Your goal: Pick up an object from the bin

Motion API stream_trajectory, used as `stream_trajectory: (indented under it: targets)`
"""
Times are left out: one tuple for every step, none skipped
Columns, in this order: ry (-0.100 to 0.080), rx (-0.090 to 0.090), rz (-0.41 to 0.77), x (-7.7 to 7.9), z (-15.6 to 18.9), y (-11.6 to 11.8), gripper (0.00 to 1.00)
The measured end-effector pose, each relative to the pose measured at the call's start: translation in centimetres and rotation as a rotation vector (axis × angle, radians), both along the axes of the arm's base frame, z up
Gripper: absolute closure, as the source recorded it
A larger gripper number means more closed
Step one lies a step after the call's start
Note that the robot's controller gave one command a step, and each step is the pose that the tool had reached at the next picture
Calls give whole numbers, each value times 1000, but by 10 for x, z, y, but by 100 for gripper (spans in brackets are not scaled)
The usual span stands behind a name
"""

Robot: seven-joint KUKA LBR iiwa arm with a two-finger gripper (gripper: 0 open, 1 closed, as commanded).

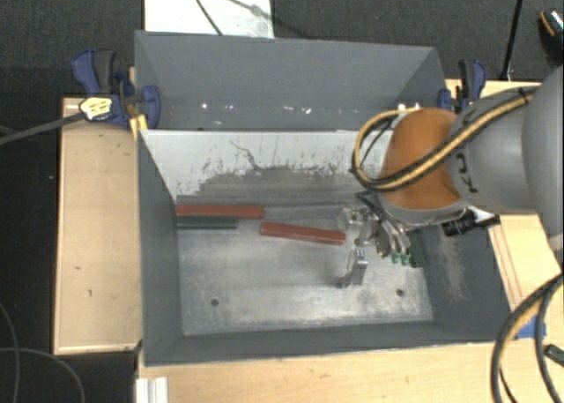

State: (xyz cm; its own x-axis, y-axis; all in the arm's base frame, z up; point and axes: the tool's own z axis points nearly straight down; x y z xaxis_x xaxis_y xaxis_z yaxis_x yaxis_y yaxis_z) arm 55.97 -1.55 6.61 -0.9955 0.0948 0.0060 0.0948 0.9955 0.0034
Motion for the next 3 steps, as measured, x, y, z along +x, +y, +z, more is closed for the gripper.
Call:
stream_trajectory:
  targets:
    - [-8, -4, 0, 3, 5, -4, 100]
    - [-8, -4, 3, 3, 5, -4, 0]
    - [-4, -1, -66, -4, 4, 40, 0]
